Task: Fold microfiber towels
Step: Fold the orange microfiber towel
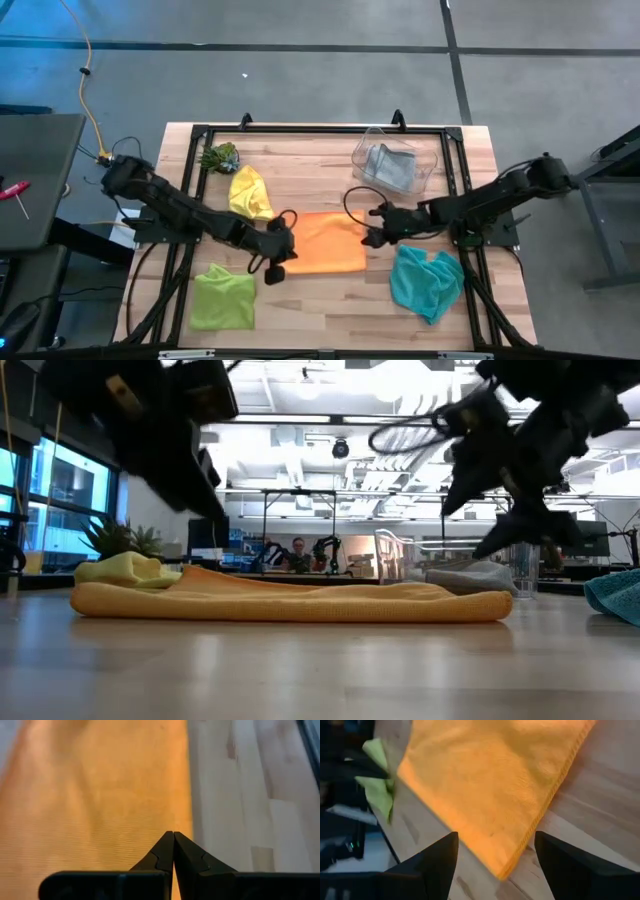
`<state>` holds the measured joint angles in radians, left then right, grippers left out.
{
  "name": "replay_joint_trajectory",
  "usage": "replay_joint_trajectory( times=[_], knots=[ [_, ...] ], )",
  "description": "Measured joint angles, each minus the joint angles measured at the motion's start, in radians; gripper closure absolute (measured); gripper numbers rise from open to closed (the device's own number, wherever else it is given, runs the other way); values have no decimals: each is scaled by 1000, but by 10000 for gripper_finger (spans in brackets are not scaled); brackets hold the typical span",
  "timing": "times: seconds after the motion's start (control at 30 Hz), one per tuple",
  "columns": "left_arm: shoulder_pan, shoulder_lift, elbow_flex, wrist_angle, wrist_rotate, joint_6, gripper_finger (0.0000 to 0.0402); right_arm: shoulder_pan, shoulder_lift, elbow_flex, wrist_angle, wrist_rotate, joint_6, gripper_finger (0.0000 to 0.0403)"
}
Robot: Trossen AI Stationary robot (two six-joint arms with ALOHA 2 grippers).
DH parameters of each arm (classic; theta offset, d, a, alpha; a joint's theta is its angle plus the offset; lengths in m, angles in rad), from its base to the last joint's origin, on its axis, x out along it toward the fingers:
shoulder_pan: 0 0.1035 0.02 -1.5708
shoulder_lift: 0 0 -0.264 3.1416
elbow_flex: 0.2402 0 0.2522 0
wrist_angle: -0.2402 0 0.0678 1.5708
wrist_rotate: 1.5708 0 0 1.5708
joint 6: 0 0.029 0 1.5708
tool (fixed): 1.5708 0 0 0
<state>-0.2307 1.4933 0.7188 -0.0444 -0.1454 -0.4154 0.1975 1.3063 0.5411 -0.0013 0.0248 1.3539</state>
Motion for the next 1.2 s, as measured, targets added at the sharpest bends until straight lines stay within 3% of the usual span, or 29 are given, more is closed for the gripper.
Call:
replay_joint_trajectory(
  times=[0.27,0.53,0.83,0.97,1.2],
  knots=[
    [60,-194,0,-222,-44,18,401,-24,177,71,-45,21,95,148],
    [26,-252,-19,-214,-118,-46,401,-31,328,162,-124,-8,149,149],
    [1,-272,-4,-186,-124,-44,402,-34,376,249,-202,12,191,152],
    [1,-294,15,-184,-129,-21,401,-33,391,250,-210,30,253,183],
    [1,-320,20,-176,-135,-18,402,-32,401,248,-208,57,296,277]
  ],
)
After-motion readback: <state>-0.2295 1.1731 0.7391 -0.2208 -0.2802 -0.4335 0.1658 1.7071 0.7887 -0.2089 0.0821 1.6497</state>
